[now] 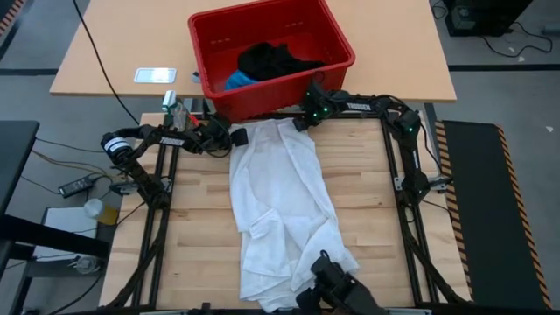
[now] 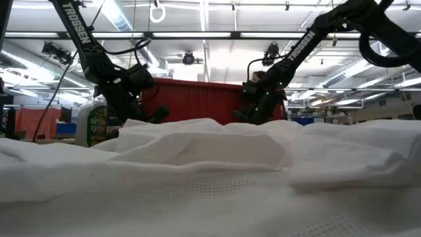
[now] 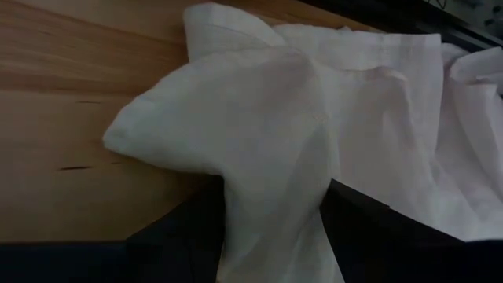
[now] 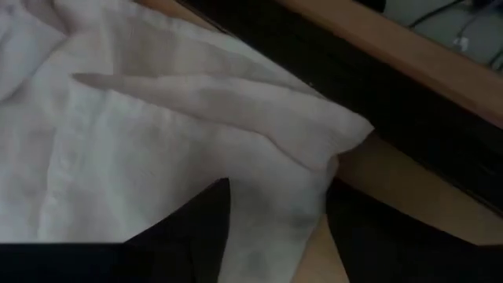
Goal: Fold laundry
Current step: Fold the white polo shirt
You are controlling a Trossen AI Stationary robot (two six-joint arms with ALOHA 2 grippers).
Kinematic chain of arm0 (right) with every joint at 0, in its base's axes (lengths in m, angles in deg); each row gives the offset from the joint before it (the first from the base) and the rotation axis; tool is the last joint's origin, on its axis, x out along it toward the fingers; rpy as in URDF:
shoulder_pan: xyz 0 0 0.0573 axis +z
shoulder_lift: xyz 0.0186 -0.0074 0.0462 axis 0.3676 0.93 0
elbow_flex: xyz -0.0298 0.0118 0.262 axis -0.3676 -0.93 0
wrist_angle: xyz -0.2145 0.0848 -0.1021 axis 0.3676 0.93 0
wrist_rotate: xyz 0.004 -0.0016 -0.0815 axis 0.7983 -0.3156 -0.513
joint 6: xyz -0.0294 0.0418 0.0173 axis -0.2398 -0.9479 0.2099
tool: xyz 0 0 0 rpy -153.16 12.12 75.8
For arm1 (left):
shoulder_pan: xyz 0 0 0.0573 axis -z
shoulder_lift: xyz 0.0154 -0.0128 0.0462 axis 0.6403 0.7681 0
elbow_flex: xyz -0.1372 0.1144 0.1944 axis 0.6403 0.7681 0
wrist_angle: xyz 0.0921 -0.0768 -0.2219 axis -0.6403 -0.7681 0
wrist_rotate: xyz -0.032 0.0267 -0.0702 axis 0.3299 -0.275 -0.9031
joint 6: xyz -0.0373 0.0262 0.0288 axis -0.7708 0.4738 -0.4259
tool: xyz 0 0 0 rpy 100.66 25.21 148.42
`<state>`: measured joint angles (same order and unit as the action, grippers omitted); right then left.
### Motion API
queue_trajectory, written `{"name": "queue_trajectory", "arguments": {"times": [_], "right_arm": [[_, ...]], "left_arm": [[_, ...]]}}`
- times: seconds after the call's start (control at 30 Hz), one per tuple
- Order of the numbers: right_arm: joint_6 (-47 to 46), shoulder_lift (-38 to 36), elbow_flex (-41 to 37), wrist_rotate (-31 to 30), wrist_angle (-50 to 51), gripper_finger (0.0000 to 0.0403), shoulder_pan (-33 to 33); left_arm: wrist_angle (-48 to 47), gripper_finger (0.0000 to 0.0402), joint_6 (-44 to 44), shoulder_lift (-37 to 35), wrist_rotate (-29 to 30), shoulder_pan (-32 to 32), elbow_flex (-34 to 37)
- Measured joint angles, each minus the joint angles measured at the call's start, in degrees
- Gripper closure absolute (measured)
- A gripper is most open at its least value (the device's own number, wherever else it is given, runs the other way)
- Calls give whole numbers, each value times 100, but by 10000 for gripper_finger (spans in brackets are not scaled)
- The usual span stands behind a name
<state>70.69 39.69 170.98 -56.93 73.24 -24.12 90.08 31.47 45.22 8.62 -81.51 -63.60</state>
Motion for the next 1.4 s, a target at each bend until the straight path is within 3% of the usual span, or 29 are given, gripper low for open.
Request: {"name": "queue_trajectory", "arguments": {"times": [0.2,0.27,0.33,0.5,0.57,0.8,1.1,1.4], "right_arm": [[280,9,-4,185,-62,313,63],[359,9,-4,394,-57,364,61],[388,-22,-8,642,4,390,57],[728,-349,-11,726,157,388,57],[974,-533,-11,735,230,395,57],[1302,-1125,-11,805,437,395,57],[1576,-1635,-11,925,794,396,79],[1567,-2187,-11,937,31,396,-19]], "left_arm": [[8,213,72,0,-2,4,2],[49,234,223,0,-6,21,2],[124,264,299,0,-22,23,2],[448,372,430,0,-111,21,2],[603,391,457,-2,-267,7,2],[633,398,976,-401,-409,25,4],[562,400,1644,-1642,-415,83,4],[366,401,2192,-2146,-437,-326,-152]]}}
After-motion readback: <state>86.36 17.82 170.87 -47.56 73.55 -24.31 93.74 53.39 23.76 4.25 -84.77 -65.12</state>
